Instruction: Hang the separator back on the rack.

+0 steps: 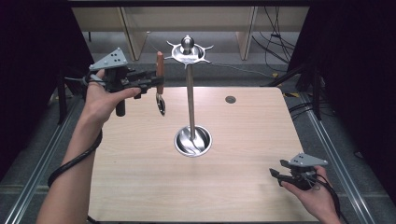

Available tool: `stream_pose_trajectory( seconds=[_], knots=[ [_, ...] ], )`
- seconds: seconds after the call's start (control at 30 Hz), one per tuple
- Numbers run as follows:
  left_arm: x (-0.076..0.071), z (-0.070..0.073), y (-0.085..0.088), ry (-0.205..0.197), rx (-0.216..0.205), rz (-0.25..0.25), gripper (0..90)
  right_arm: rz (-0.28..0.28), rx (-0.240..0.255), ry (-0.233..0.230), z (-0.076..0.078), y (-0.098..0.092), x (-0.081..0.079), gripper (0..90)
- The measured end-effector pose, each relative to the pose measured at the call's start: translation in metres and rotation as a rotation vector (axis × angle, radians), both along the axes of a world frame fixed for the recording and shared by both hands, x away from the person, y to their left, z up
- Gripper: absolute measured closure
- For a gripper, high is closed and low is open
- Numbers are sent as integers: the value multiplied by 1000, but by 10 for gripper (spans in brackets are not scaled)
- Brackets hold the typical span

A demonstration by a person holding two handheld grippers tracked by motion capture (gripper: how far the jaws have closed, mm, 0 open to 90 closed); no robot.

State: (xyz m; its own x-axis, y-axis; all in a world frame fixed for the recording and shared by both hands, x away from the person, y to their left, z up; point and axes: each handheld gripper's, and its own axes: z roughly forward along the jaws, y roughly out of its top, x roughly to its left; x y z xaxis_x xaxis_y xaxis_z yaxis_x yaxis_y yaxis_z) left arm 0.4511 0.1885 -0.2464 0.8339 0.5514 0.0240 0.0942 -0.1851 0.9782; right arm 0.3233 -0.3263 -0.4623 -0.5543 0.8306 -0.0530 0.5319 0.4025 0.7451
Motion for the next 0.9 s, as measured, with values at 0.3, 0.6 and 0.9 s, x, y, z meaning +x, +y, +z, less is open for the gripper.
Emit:
stream_pose_trajectory(
  seconds=[0.3, 0.6, 0.9],
  knots=[
    [5, 0, -1, 12, 11, -11, 672, -8, 16, 22, 0, 2, -1, 445],
    [7, 1, -4, 16, 22, -19, 672, 3, -1, -2, 0, 0, 0, 445],
    [10, 4, -11, 16, 32, -17, 672, -4, 9, 21, 0, 1, -1, 445]
  ],
)
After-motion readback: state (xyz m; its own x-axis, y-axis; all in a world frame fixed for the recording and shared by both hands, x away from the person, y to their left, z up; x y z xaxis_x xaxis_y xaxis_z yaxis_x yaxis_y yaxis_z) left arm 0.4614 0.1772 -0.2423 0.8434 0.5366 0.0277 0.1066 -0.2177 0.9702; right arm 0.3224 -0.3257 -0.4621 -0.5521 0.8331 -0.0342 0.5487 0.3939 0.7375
